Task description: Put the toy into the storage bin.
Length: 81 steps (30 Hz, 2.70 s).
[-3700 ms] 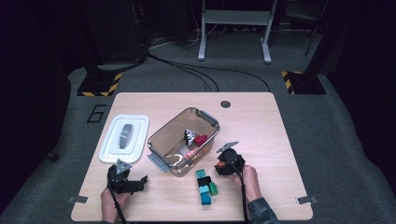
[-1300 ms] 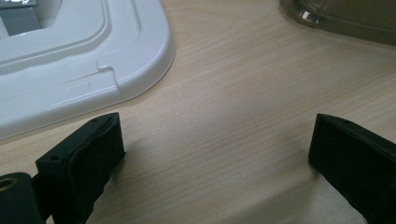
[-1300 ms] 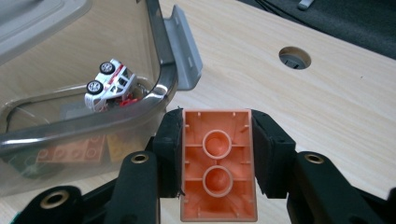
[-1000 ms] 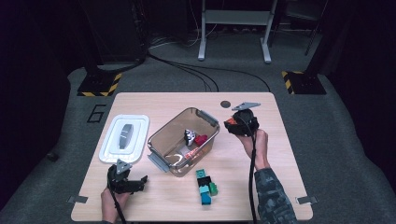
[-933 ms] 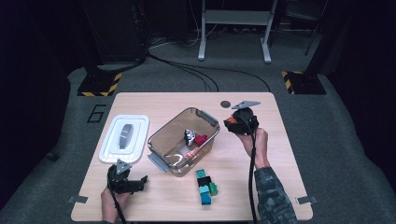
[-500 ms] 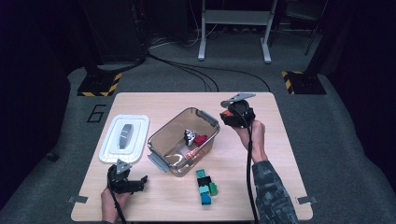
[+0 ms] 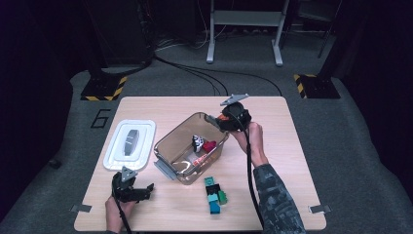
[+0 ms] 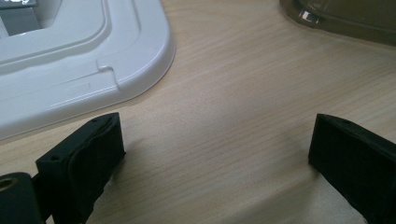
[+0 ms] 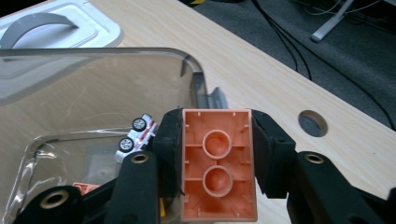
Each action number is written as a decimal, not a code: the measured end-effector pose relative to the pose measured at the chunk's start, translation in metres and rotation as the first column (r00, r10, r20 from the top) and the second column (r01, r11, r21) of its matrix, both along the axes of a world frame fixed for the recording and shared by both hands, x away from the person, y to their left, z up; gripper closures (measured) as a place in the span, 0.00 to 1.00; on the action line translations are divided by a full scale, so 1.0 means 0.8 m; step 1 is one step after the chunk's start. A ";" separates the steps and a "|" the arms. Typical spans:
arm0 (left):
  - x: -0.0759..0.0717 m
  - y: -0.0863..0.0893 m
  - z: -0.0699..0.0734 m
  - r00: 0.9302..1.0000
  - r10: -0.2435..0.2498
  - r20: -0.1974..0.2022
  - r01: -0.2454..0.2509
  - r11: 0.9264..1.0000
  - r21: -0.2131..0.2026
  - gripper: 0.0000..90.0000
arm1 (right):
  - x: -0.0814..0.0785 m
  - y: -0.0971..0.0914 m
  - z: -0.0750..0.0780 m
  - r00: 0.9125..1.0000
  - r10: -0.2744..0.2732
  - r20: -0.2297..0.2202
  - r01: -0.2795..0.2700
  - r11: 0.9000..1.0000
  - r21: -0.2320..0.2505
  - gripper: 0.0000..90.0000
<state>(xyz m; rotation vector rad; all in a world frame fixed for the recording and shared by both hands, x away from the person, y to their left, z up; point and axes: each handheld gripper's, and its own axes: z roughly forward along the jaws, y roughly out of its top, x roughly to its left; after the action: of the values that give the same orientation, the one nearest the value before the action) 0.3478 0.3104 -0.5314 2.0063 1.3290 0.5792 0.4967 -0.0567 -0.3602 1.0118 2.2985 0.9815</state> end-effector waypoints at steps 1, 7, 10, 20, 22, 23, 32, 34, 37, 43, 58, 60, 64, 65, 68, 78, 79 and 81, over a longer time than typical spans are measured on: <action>0.000 0.000 0.000 1.000 0.001 0.000 -0.001 1.000 -0.002 0.04 | 0.001 0.002 -0.002 1.000 0.012 0.005 -0.012 1.000 -0.002 0.65; 0.000 0.000 0.000 1.000 0.001 0.001 -0.001 1.000 -0.001 0.04 | -0.003 0.021 -0.019 0.997 0.063 -0.041 -0.063 0.998 -0.018 0.65; 0.000 0.000 0.000 1.000 0.001 0.000 -0.001 1.000 -0.001 0.04 | -0.003 0.024 -0.027 0.995 0.080 -0.053 -0.082 0.996 -0.033 0.65; 0.000 0.000 0.000 1.000 0.000 0.001 0.000 1.000 -0.001 0.04 | -0.010 0.022 -0.042 0.989 0.114 -0.095 -0.121 0.990 -0.066 0.65; 0.000 0.000 0.000 1.000 0.000 0.001 0.000 1.000 -0.001 0.04 | -0.011 0.022 -0.043 0.988 0.124 -0.088 -0.130 0.989 -0.067 0.65; 0.000 0.000 0.000 1.000 -0.001 0.001 0.001 1.000 0.000 0.04 | -0.012 0.022 -0.043 0.989 0.123 -0.086 -0.129 0.989 -0.069 0.64; 0.000 0.000 0.000 1.000 0.001 0.002 -0.001 1.000 -0.002 0.04 | -0.017 0.026 -0.043 0.992 0.108 -0.072 -0.114 0.990 -0.087 0.46; 0.000 0.000 0.000 1.000 0.000 0.001 0.000 1.000 0.000 0.04 | -0.019 0.026 -0.042 0.992 0.108 -0.063 -0.113 0.990 -0.081 0.39; 0.000 0.000 0.000 1.000 0.000 0.002 0.000 1.000 -0.001 0.04 | -0.024 0.021 -0.039 0.992 0.113 -0.049 -0.116 0.992 -0.058 0.30; 0.000 0.000 0.000 1.000 0.000 0.002 0.000 1.000 -0.001 0.04 | -0.036 0.007 -0.030 0.993 0.111 -0.043 -0.111 0.994 -0.011 0.19; 0.000 0.000 0.000 1.000 0.001 0.002 -0.001 1.000 -0.001 0.04 | -0.088 -0.044 -0.038 0.998 0.053 -0.043 -0.052 0.998 0.041 0.16; 0.000 0.000 0.000 1.000 0.001 0.002 -0.001 1.000 -0.002 0.04 | -0.095 -0.048 -0.043 0.998 0.043 -0.051 -0.041 0.998 0.049 0.16; 0.000 0.000 0.000 1.000 0.001 0.002 -0.001 1.000 -0.002 0.04 | -0.107 -0.057 -0.056 0.997 0.029 -0.076 -0.025 0.998 0.053 0.16; 0.000 0.000 0.000 1.000 0.001 0.002 -0.001 1.000 -0.001 0.04 | -0.109 -0.059 -0.059 0.996 0.034 -0.077 -0.030 0.998 0.050 0.15; 0.000 0.000 0.000 1.000 -0.001 0.002 0.001 1.000 0.001 0.04 | -0.117 -0.062 -0.070 0.994 0.031 -0.105 -0.025 0.998 0.058 0.15; 0.000 0.000 0.000 1.000 0.001 0.003 -0.001 1.000 -0.001 0.04 | -0.149 -0.046 -0.110 0.981 0.084 -0.172 -0.078 0.996 0.041 0.15; 0.000 0.000 0.000 1.000 0.000 0.002 0.000 1.000 0.000 0.04 | -0.152 -0.043 -0.113 0.981 0.085 -0.172 -0.079 0.996 0.044 0.15; 0.000 0.000 0.000 1.000 0.000 0.002 0.000 1.000 0.001 0.04 | -0.159 -0.040 -0.119 0.977 0.104 -0.184 -0.096 0.994 0.051 0.15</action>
<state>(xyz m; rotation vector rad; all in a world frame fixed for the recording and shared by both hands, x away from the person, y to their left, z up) 0.3477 0.3102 -0.5314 2.0055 1.3281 0.5816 0.3694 -0.0884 -0.4551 1.0542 2.5129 1.0166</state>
